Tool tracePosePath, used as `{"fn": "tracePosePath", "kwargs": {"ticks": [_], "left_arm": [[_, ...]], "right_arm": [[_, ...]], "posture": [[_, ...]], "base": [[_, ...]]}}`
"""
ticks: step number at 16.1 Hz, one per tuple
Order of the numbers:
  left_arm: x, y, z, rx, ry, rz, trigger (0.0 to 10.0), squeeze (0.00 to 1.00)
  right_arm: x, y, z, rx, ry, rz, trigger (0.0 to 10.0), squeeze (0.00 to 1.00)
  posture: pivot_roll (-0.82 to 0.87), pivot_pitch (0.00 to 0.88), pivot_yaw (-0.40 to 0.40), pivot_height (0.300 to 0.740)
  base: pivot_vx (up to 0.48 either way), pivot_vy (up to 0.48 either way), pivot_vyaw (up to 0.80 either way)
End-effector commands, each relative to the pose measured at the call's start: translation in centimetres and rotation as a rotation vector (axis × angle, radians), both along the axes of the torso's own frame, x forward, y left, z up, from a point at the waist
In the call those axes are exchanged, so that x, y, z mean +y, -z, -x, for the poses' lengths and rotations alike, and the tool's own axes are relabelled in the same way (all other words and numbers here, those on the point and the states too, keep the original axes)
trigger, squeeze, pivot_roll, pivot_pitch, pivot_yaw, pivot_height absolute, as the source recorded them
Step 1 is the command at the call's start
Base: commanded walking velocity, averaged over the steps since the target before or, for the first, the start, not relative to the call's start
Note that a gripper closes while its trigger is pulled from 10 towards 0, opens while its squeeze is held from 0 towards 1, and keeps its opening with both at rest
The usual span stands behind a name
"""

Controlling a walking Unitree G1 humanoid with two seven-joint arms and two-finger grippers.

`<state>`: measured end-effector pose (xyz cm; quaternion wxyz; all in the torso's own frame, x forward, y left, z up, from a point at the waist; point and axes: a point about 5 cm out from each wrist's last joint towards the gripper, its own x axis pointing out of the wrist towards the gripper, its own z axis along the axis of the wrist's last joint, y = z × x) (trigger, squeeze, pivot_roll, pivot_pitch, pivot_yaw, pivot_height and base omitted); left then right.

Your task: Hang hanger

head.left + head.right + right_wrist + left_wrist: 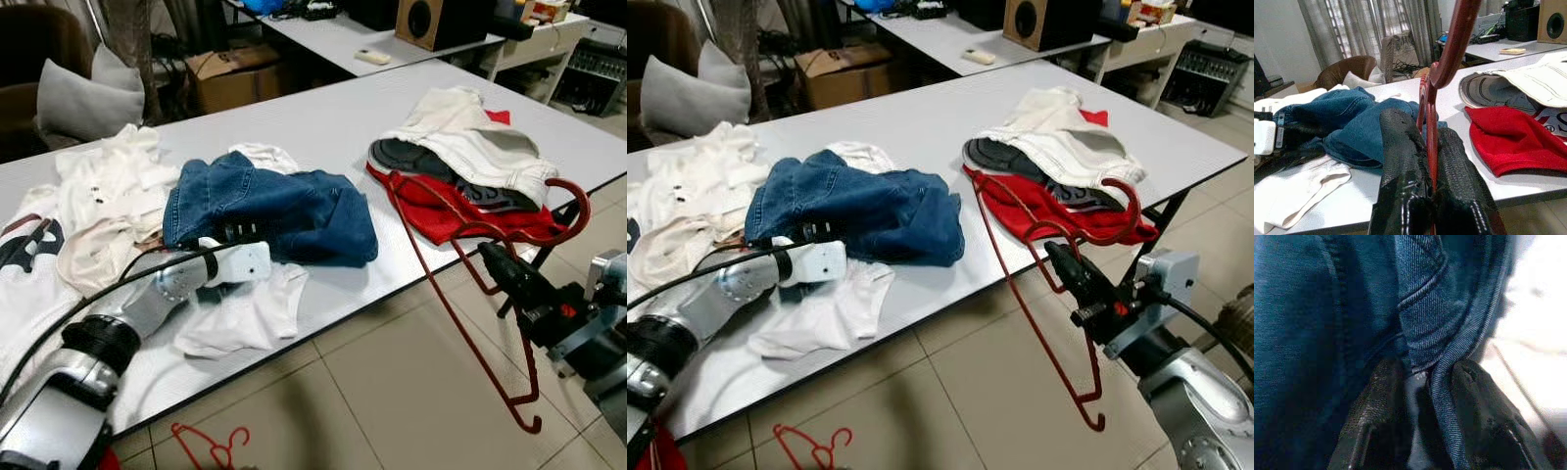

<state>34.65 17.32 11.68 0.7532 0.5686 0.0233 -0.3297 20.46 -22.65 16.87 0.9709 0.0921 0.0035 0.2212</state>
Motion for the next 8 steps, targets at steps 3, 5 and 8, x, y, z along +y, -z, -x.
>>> {"fn": "tracePosePath", "kwargs": {"ticks": [3,5,8], "left_arm": [[-0.5,-1.4,-0.7,-0.145,0.022,0.025,10.0,0.00],[-1.1,-0.8,-0.1,-0.105,0.104,0.047,10.0,0.00],[-0.1,0.7,1.2,0.051,0.162,0.020,10.0,0.00]], "right_arm": [[0.3,-0.6,0.1,-0.021,-0.016,-0.002,10.0,0.00],[0.3,-0.5,0.2,-0.015,-0.019,-0.001,10.0,0.00],[0.4,-0.4,0.3,-0.013,-0.037,-0.002,10.0,0.00]], "posture": [[-0.22,0.000,0.053,0.740],[-0.22,0.000,0.052,0.740],[-0.22,0.000,0.048,0.740]], "base": [[0.000,0.000,0.00],[0.000,0.000,0.00],[0.000,0.000,0.00]]}}
